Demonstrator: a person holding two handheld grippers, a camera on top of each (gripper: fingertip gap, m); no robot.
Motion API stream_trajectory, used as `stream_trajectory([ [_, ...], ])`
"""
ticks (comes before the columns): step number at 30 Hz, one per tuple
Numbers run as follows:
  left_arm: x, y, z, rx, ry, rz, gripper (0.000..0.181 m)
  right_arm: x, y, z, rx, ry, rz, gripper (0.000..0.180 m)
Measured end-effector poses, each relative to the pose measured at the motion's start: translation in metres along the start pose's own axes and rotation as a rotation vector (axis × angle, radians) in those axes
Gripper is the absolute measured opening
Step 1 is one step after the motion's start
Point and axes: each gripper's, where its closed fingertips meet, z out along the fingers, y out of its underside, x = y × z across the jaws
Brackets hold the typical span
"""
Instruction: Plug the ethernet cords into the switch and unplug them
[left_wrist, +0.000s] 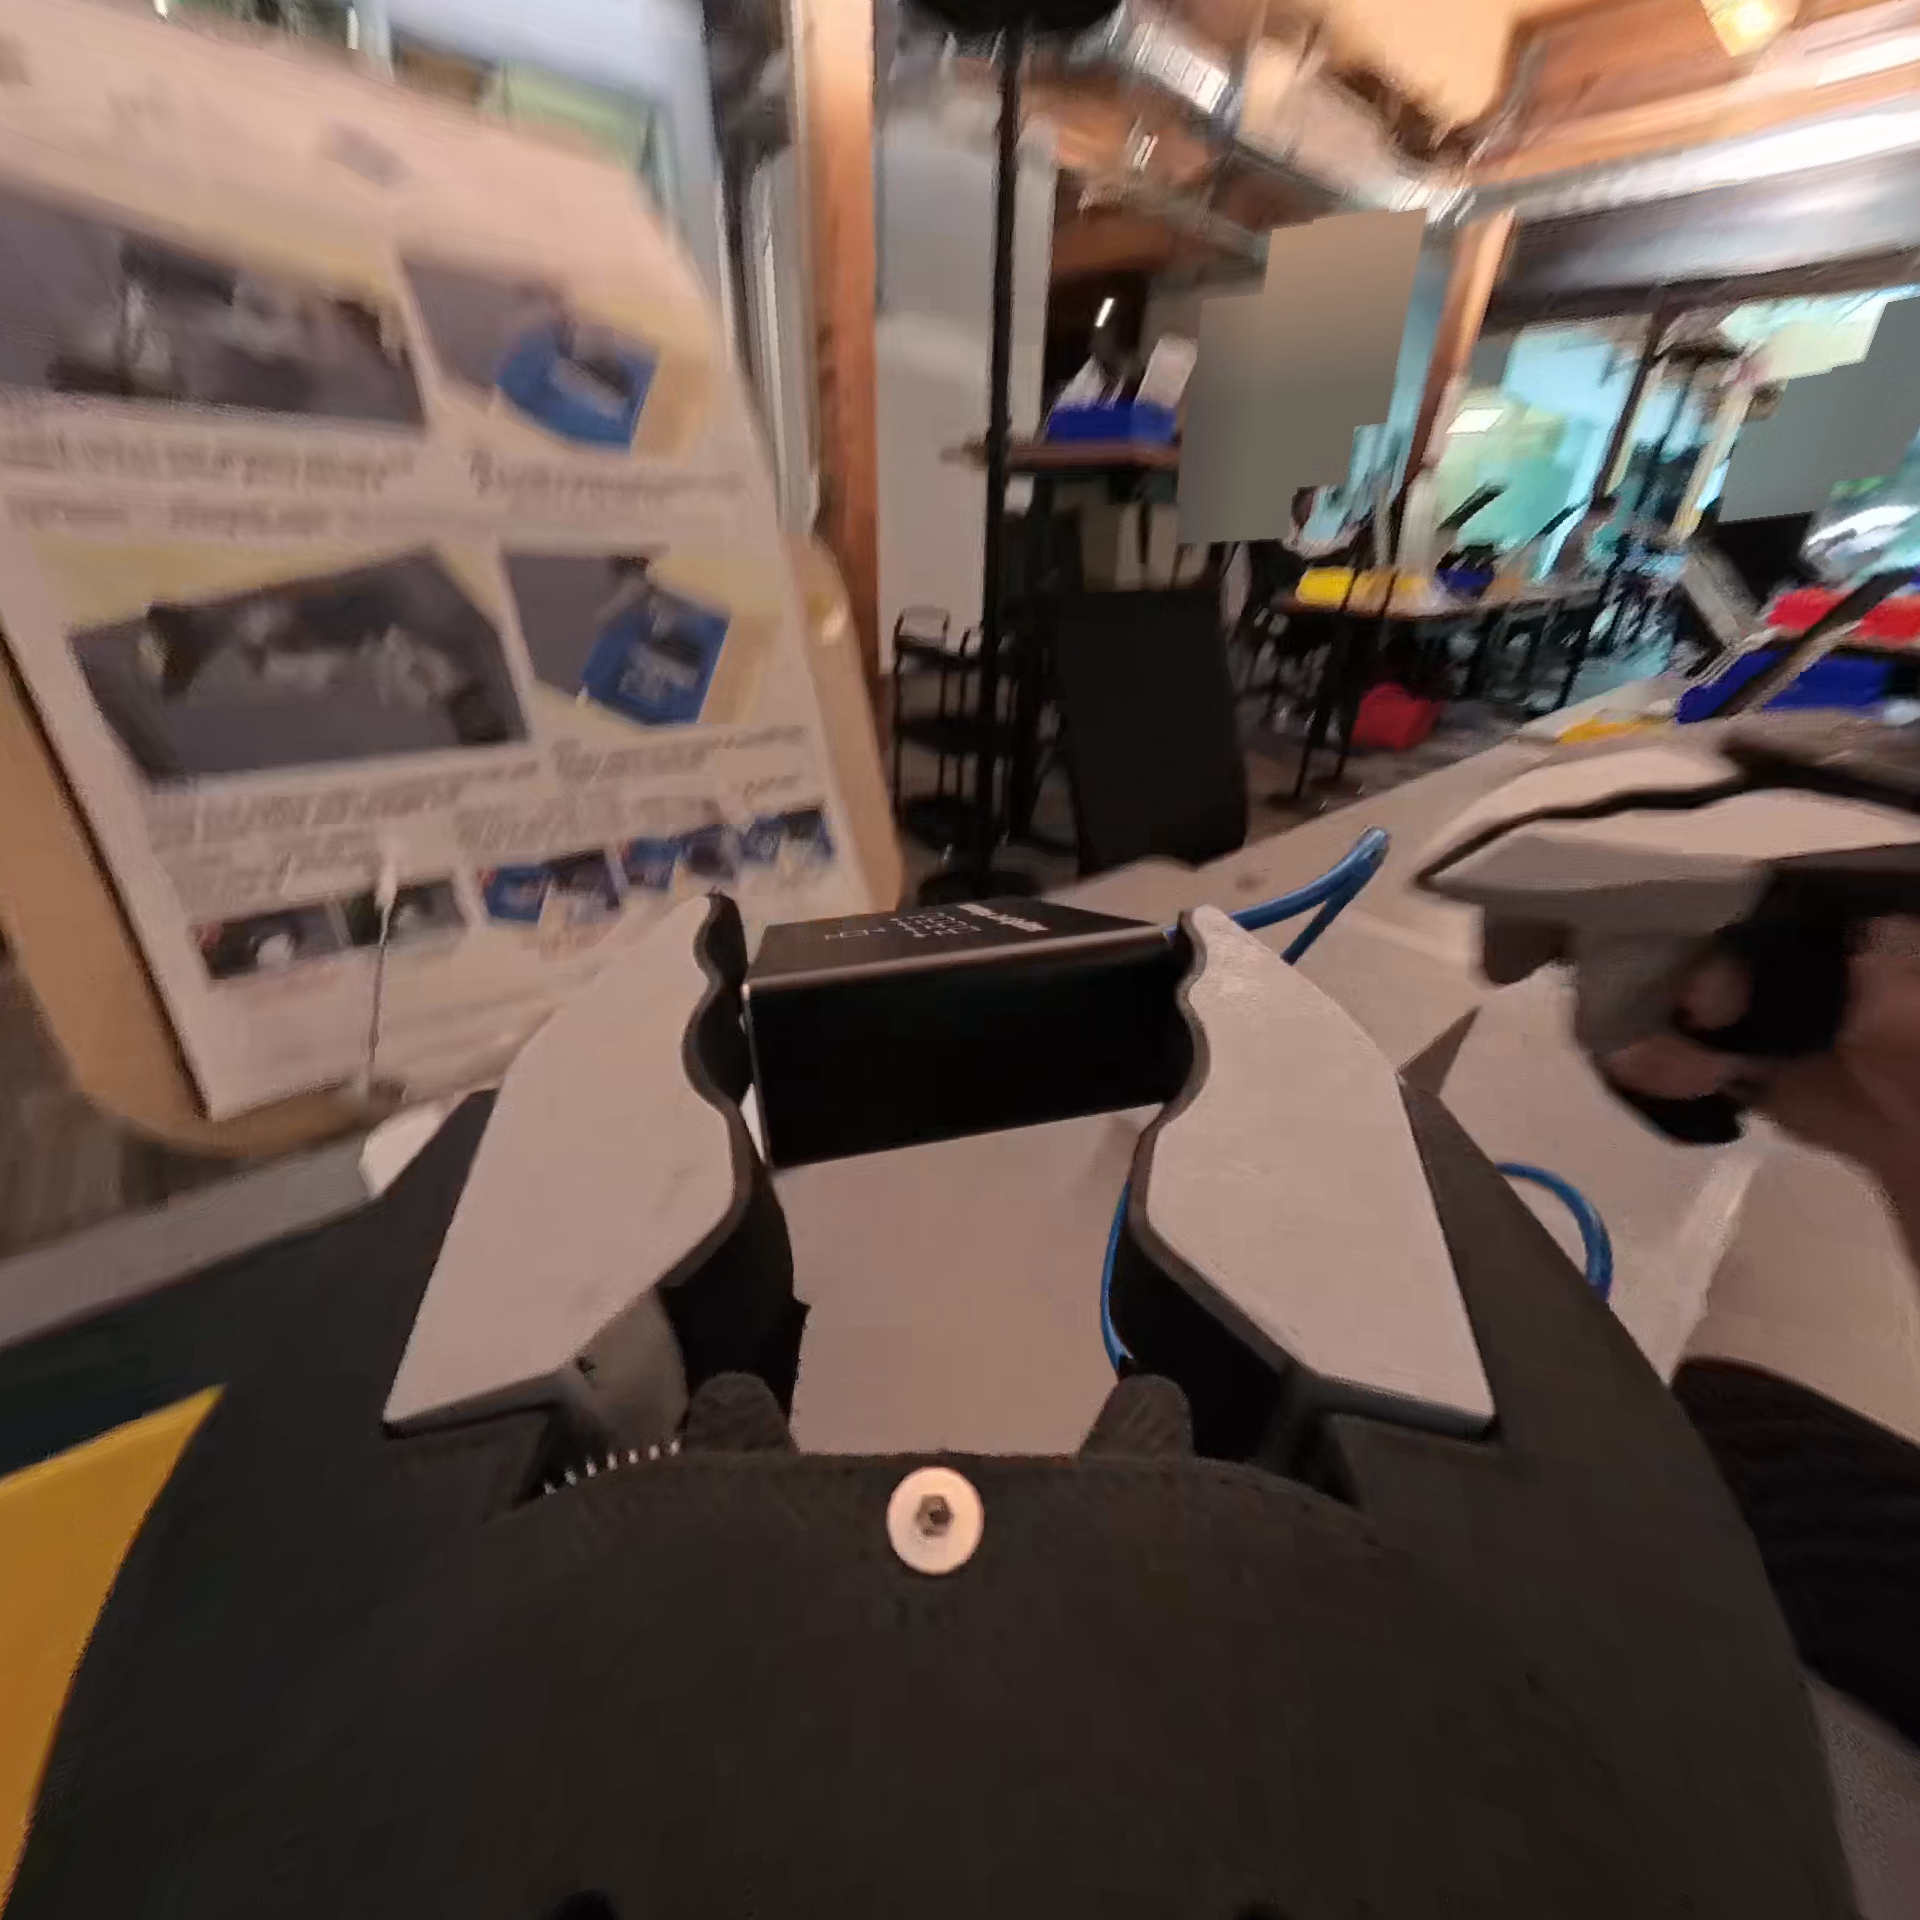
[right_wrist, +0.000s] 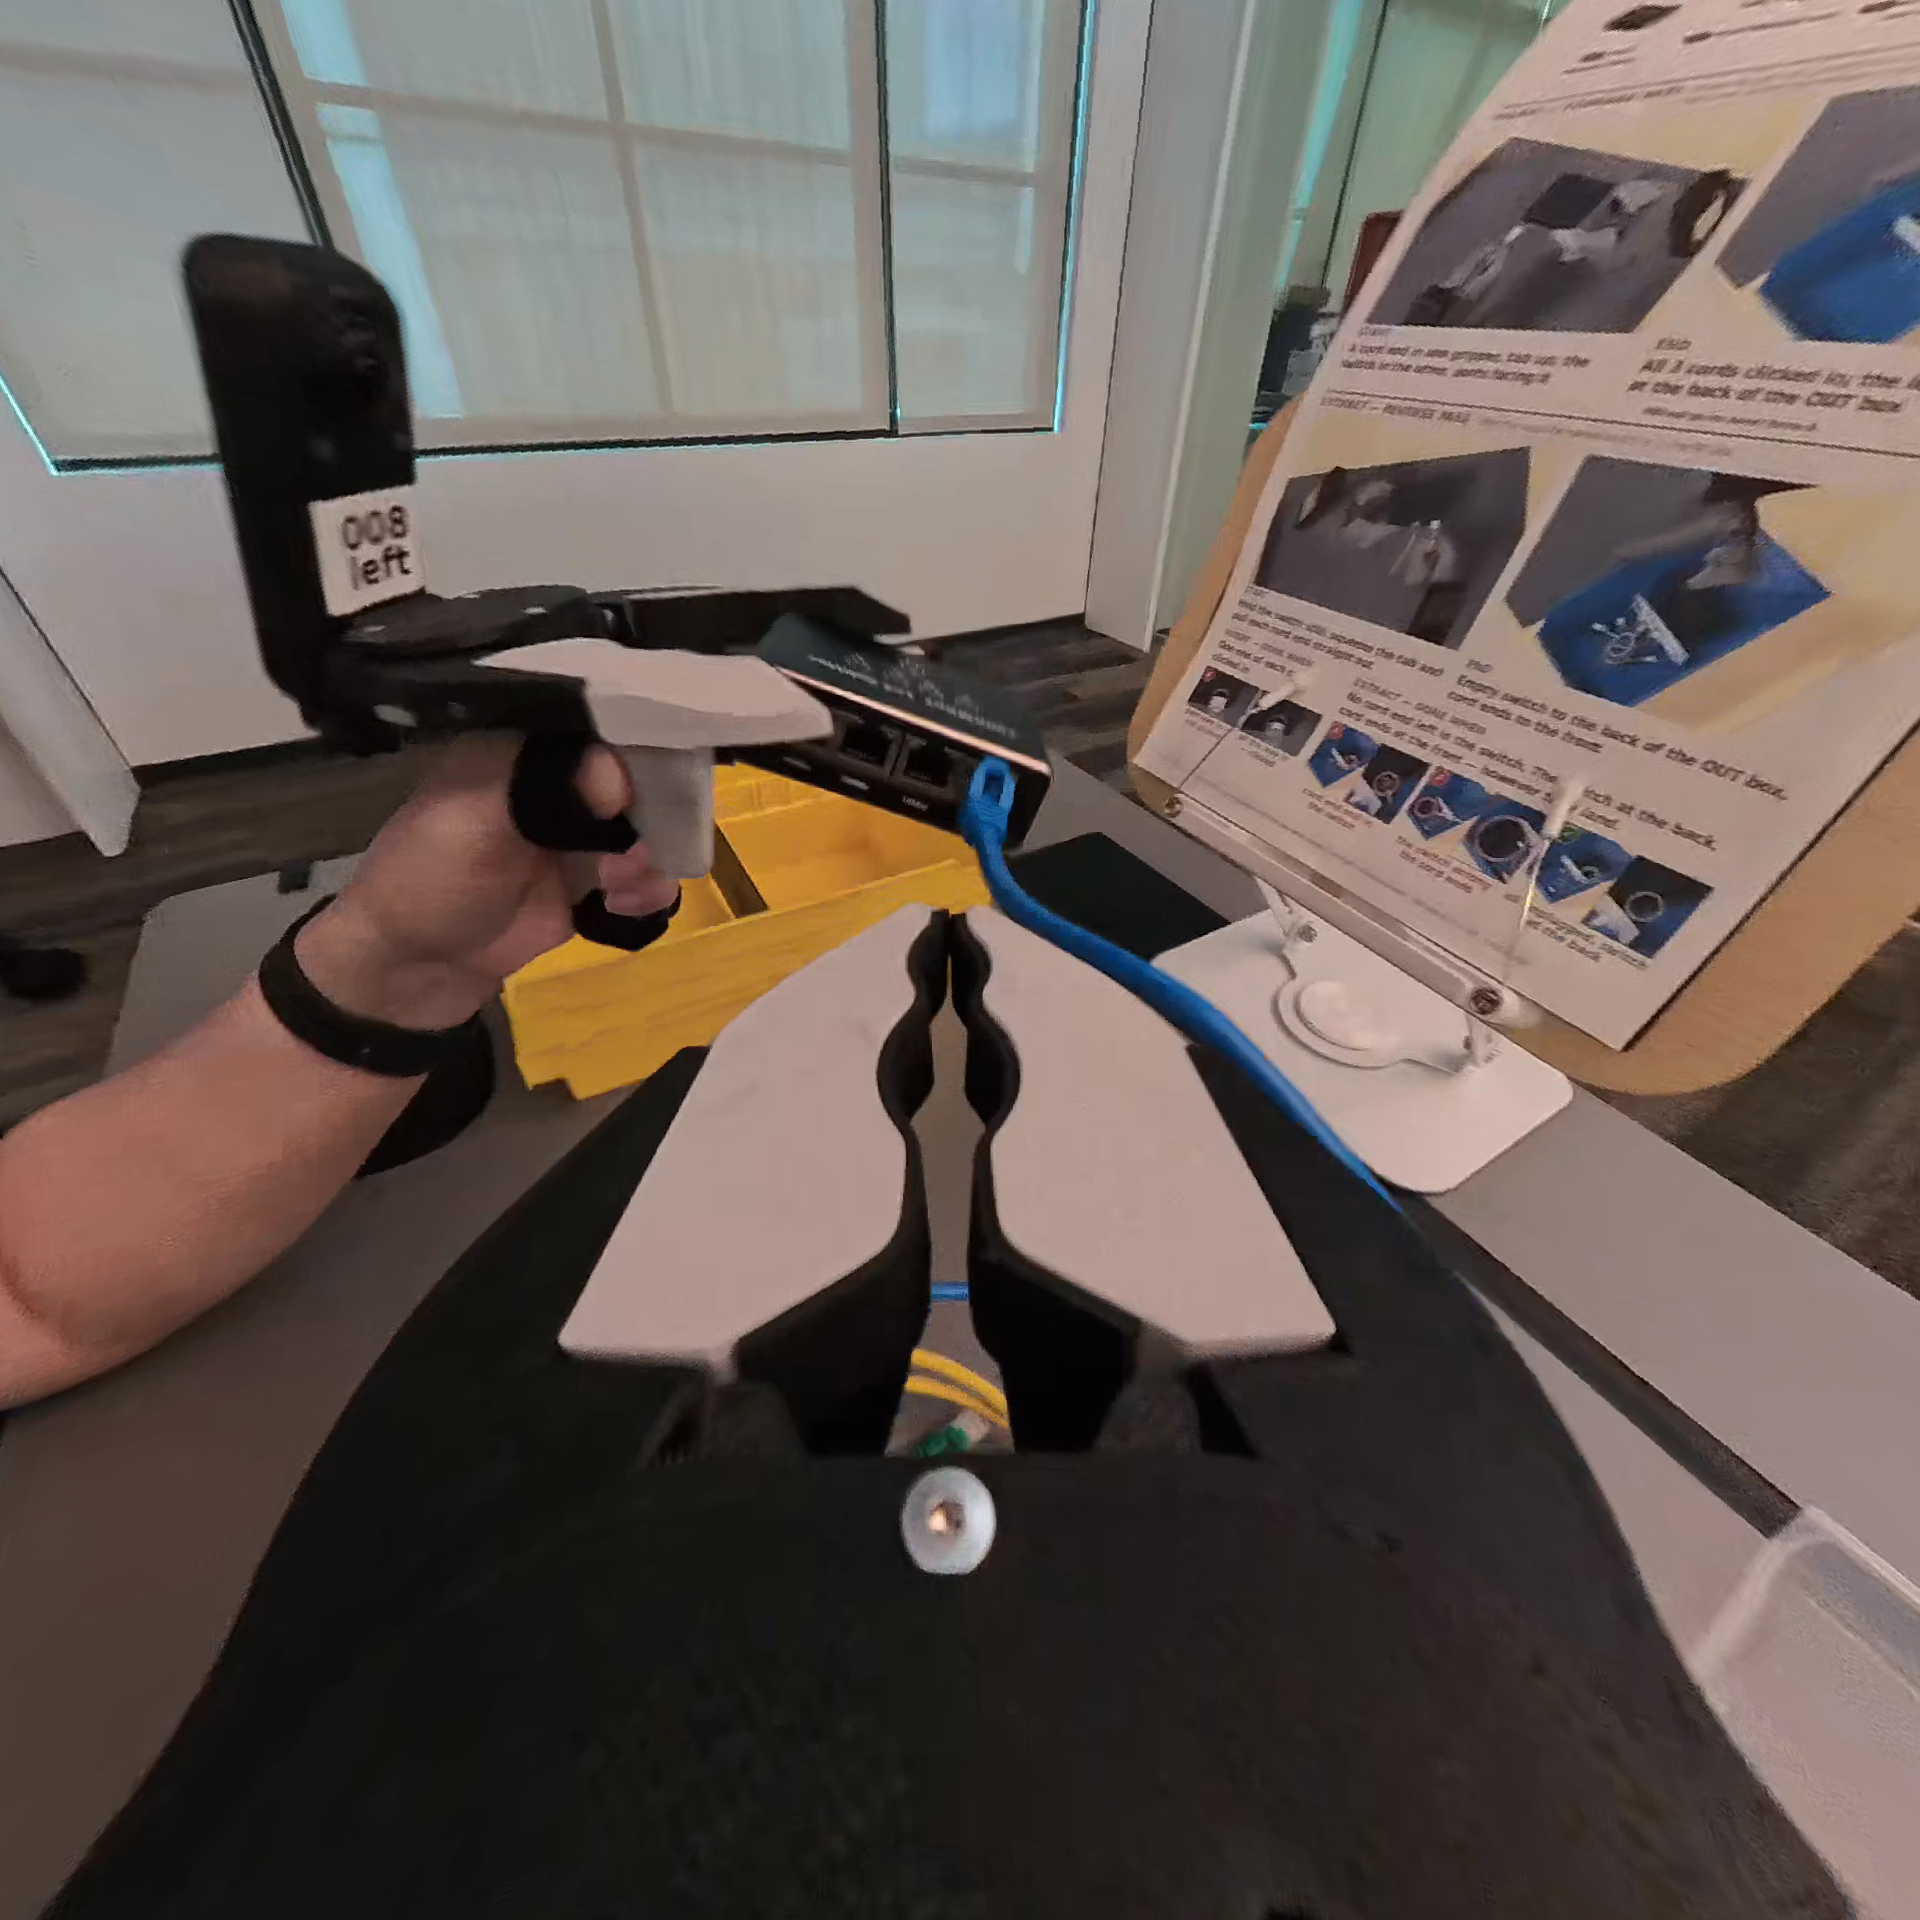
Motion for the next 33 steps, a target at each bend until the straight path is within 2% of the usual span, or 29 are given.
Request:
stream_trajectory([
  [5, -0.038, 0.08, 0.019, -0.221, -0.044, -0.101, 0.077, -0.007, 0.032, 0.001, -0.187, -0.144, 0.062, 0.0],
  [7, -0.044, 0.109, 0.026, -0.273, -0.04, -0.158, 0.078, -0.004, 0.041, 0.002, -0.228, -0.153, 0.081, 0.0],
  [10, -0.053, 0.142, 0.026, -0.321, -0.076, -0.17, 0.078, 0.012, 0.066, 0.001, -0.356, -0.083, 0.052, 0.0],
  [13, -0.06, 0.164, 0.015, -0.356, -0.132, -0.118, 0.078, 0.032, 0.105, -0.006, -0.565, 0.002, -0.003, 0.001],
  [16, -0.065, 0.18, 0.0, -0.39, -0.194, -0.071, 0.078, 0.022, 0.147, -0.012, -0.783, -0.11, 0.02, 0.001],
  [19, -0.062, 0.206, -0.016, -0.464, -0.244, 0.001, 0.078, 0.005, 0.175, -0.01, -0.903, -0.237, -0.01, 0.001],
  [22, -0.053, 0.232, -0.026, -0.577, -0.253, -0.006, 0.078, -0.008, 0.197, -0.017, -1.015, -0.321, -0.111, 0.002],
  [25, -0.047, 0.249, -0.032, -0.641, -0.255, -0.028, 0.078, -0.017, 0.205, -0.025, -1.065, -0.371, -0.19, 0.006],
  [29, -0.046, 0.275, -0.045, -0.828, -0.261, 0.01, 0.078, -0.019, 0.199, -0.035, -1.061, -0.386, -0.227, 0.008],
  [33, -0.035, 0.277, -0.049, -0.841, -0.208, -0.057, 0.078, -0.014, 0.182, -0.044, -1.002, -0.358, -0.232, 0.008],
])
